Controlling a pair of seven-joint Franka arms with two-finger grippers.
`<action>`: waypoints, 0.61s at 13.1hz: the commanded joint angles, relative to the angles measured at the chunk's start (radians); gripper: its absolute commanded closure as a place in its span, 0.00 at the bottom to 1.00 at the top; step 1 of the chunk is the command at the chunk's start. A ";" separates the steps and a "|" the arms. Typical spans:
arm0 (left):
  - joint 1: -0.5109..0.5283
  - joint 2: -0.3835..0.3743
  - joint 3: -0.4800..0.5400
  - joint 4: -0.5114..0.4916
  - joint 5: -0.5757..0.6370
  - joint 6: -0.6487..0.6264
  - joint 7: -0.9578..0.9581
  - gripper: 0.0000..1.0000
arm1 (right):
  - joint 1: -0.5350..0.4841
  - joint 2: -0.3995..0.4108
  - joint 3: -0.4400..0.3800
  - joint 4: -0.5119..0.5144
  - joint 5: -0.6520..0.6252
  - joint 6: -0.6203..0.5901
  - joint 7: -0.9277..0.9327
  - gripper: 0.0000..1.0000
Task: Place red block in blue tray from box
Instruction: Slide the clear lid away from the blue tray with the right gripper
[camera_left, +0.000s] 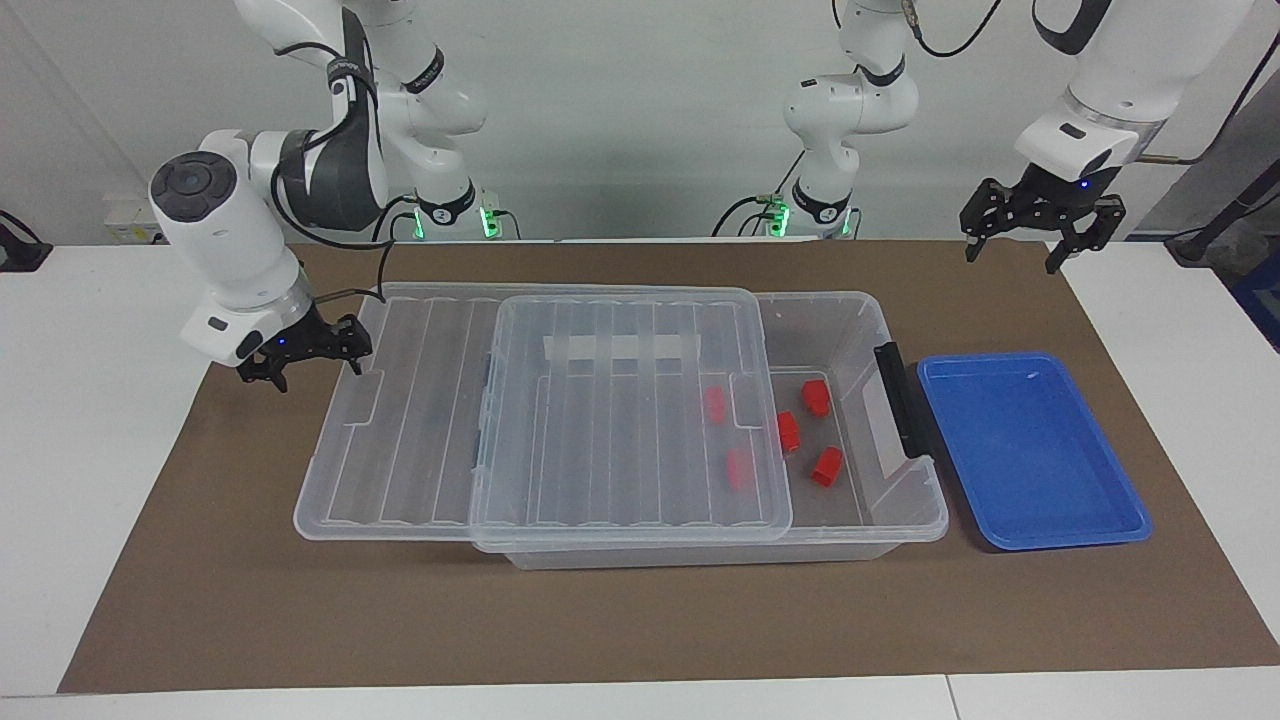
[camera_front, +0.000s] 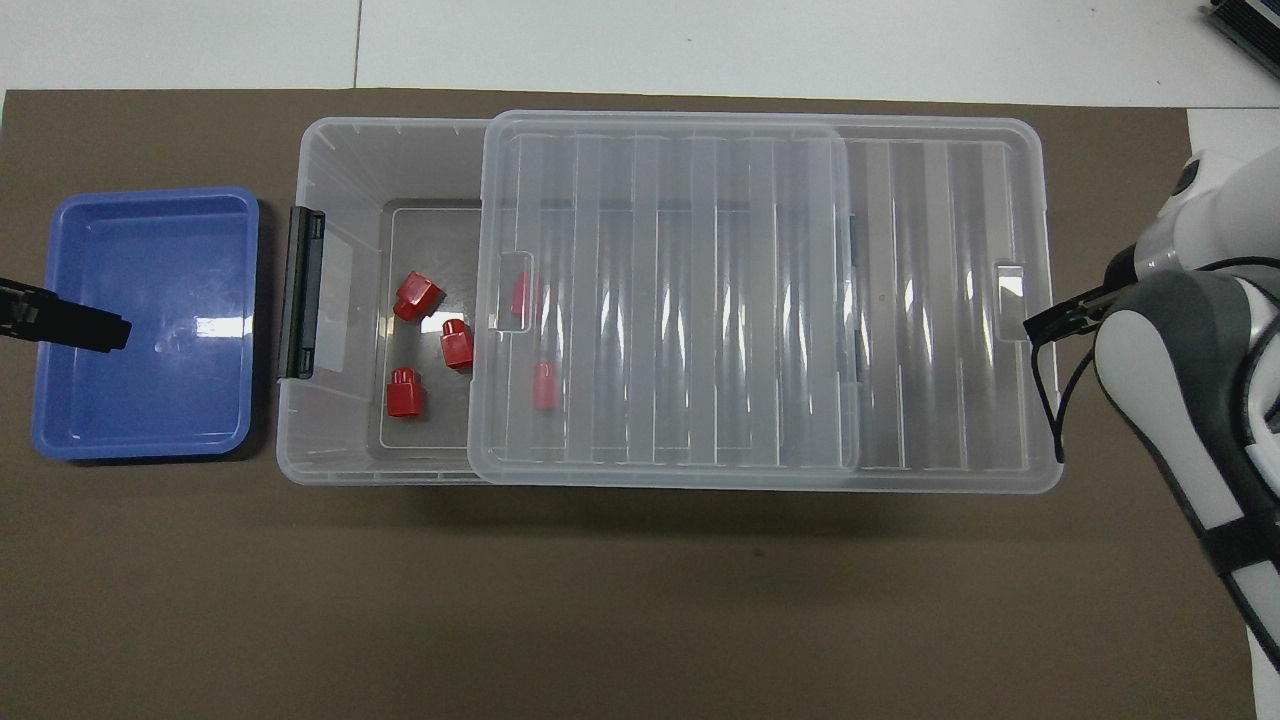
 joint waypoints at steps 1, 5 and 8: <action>0.012 -0.029 -0.004 -0.033 -0.013 0.009 0.004 0.00 | -0.039 -0.017 0.008 -0.013 -0.014 -0.007 -0.070 0.00; -0.003 -0.029 -0.007 -0.033 -0.012 0.009 0.003 0.00 | -0.070 -0.017 0.008 -0.013 -0.014 -0.004 -0.136 0.00; -0.008 -0.028 -0.016 -0.021 -0.013 0.009 -0.041 0.00 | -0.082 -0.017 0.006 -0.014 -0.014 -0.001 -0.149 0.00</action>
